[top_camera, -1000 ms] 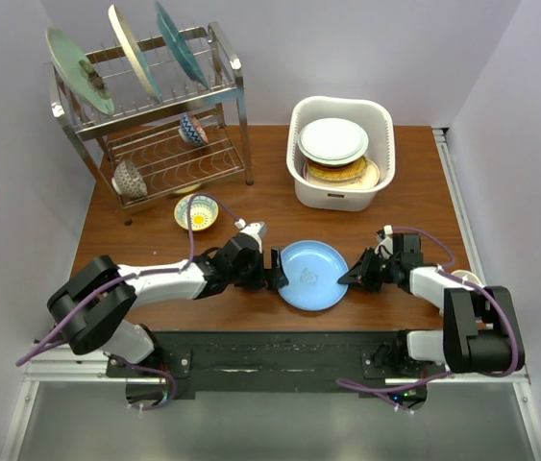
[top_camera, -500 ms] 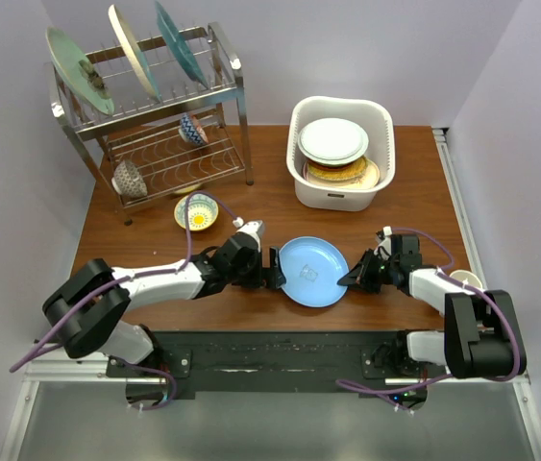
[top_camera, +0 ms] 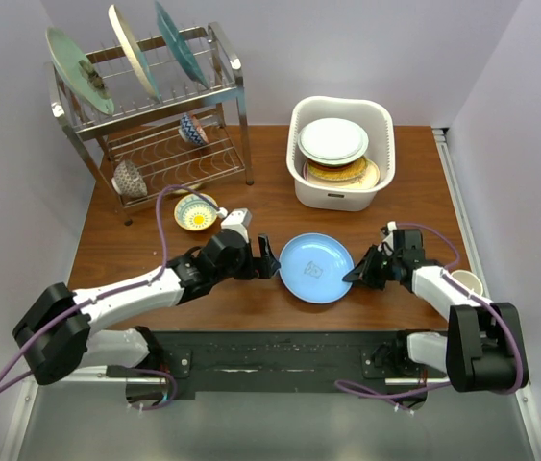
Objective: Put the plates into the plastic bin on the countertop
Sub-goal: Pick up the plate at the center of the board, then place the plate in the plastic bin.
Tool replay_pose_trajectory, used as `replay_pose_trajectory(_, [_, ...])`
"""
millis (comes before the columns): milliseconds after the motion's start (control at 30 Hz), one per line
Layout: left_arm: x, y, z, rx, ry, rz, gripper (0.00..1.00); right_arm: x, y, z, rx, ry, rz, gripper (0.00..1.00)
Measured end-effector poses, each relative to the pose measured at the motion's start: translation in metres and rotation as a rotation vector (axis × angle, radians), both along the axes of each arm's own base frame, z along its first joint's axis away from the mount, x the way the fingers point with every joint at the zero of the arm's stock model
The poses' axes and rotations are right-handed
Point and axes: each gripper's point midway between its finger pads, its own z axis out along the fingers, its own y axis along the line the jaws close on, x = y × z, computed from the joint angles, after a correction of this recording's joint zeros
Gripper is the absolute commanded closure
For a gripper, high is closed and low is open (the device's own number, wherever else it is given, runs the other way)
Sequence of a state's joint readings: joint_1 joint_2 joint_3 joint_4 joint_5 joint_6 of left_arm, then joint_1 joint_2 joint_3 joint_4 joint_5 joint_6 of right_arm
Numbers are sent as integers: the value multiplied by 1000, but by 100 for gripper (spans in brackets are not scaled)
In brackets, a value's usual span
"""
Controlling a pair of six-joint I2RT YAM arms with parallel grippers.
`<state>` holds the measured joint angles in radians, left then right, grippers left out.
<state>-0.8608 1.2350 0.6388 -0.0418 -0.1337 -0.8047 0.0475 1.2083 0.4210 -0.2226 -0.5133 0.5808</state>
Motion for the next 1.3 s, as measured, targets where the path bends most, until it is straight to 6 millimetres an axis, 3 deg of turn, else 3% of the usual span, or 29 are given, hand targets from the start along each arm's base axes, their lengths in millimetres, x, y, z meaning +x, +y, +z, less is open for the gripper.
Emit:
replay_pose_trajectory(200, [1,12,8,-7,-29,51,2,13,-1,16,-10,-40,6,100])
replay_pose_trajectory(500, [0,23,4,22,-27,86,2,14,-1,23,-10,-49,9,100])
replay_pose_trajectory(633, [1,25,2,30,-27,92,2,20,0,37,-5,-88,11,100])
replay_pose_trajectory(1033, [0,26,-6,51,-12,92,2,61,3,100,17,-245,-2,100])
replay_pose_trajectory(1300, [0,26,-8,55,-9,92,2,102,6,132,38,-290,-27,100])
